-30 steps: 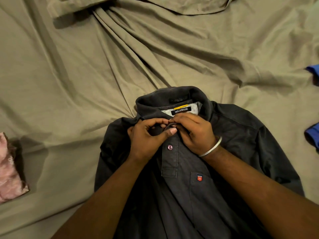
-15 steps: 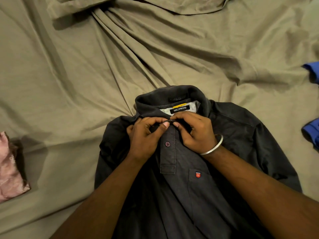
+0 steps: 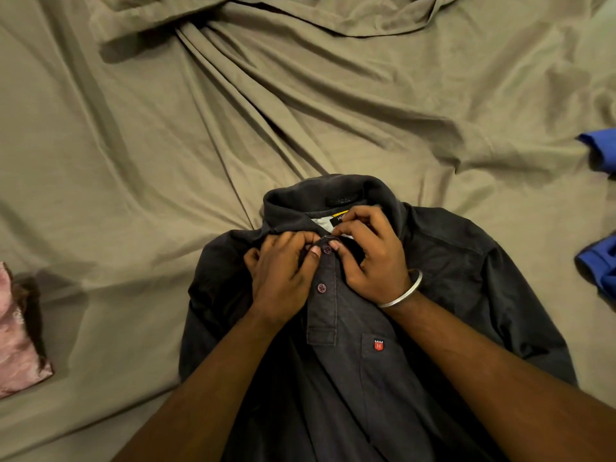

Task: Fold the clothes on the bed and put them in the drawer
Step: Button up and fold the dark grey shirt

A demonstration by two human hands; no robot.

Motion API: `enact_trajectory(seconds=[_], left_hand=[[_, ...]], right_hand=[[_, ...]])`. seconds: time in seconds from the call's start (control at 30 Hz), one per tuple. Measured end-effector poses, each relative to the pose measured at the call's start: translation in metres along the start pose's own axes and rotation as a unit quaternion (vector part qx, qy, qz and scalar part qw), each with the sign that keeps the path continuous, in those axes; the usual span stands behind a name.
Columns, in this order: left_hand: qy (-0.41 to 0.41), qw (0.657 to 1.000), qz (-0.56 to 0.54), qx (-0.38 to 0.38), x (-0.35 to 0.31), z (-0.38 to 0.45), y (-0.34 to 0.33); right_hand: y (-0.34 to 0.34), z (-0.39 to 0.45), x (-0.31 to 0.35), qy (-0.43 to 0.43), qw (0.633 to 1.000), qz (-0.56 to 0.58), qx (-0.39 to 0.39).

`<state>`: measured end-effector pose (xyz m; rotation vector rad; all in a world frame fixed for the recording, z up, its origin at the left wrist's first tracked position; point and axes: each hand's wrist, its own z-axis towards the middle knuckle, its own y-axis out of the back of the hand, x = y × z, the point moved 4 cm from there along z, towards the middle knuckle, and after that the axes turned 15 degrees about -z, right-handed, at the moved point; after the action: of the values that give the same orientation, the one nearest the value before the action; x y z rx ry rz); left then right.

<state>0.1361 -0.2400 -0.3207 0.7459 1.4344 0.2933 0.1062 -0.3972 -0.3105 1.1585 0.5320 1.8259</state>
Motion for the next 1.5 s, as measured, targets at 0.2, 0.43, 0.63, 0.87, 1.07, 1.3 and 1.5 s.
enact_trajectory(seconds=[0.2,0.43,0.63,0.87,1.07,1.3,1.5], left_hand=[[0.004,0.999,-0.034,-0.031,-0.001,-0.001,0.000],[0.018,0.997,-0.065,-0.024,0.004,0.001,-0.001],[-0.021,0.992,-0.117,-0.049,0.002,-0.007,0.002],[0.016,0.952,-0.112,-0.284,-0.023,-0.012,0.048],[0.155,0.976,0.153,0.024,-0.025,0.021,0.062],[0.120,0.977,-0.156,0.084,-0.091,-0.027,0.110],[0.070,0.951,-0.238,0.186,-0.164,-0.061,0.175]], right_hand=[[0.000,0.001,0.002,0.004,1.000,0.004,0.012],[-0.006,0.000,0.001,0.009,0.999,0.004,0.040],[0.006,0.007,0.001,-0.009,0.990,0.104,0.091],[0.070,0.033,-0.018,-0.127,0.992,0.021,-0.016],[0.061,0.036,-0.052,-0.173,0.915,-0.145,0.334],[0.148,0.046,0.010,-0.241,0.935,0.067,0.250],[0.259,0.071,0.078,-0.185,0.953,0.073,0.226]])
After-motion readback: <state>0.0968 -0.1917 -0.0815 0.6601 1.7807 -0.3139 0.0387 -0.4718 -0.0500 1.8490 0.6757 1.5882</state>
